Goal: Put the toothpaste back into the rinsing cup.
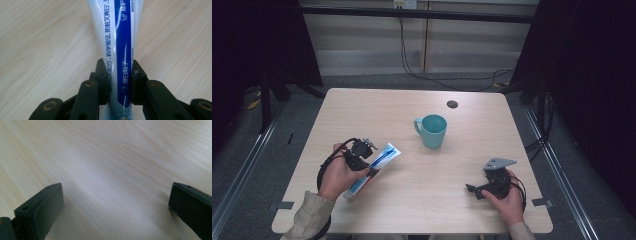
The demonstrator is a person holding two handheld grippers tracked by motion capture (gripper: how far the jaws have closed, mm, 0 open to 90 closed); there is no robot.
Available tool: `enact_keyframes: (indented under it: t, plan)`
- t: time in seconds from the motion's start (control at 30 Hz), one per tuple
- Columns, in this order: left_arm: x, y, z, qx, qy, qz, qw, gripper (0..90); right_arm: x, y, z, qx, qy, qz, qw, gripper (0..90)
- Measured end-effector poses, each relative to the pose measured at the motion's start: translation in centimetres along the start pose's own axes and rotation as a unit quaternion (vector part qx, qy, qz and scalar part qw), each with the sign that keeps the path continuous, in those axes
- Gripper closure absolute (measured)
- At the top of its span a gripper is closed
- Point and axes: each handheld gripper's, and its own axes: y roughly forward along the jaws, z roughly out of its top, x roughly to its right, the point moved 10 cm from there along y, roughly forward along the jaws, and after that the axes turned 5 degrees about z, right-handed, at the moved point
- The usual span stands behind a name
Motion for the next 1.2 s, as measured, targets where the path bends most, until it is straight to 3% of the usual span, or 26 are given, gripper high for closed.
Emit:
enact_keyframes:
  t: [0.37, 0.53, 0.73, 0.9, 1.2]
  plan:
    - [0.1, -0.5, 1.8, 0.043, -0.003, -0.001, 0.9991, 73.8, 0.0, -0.1, 0.0, 0.001, 0.003, -0.003, 1.0, 0.7]
    - [0.1, -0.6, 2.5, 0.06, -0.001, 0.0, 0.9982, 73.7, 0.3, -0.4, 0.0, 0.013, 0.007, -0.01, 0.9998, 9.2]
    - [0.2, -0.4, 3.6, 0.083, -0.003, 0.004, 0.9966, 73.6, 0.6, -1.3, 0.3, 0.026, 0.032, -0.001, 0.9992, 13.6]
    - [0.4, -0.2, 4.3, 0.097, -0.014, 0.005, 0.9952, 73.6, 0.5, -1.8, 0.9, 0.03, 0.037, 0.0, 0.9989, 14.5]
    - [0.9, 0.0, 5.7, 0.122, -0.008, 0.01, 0.9925, 73.6, -0.3, -2.1, 1.8, 0.023, 0.04, 0.013, 0.9988, 14.8]
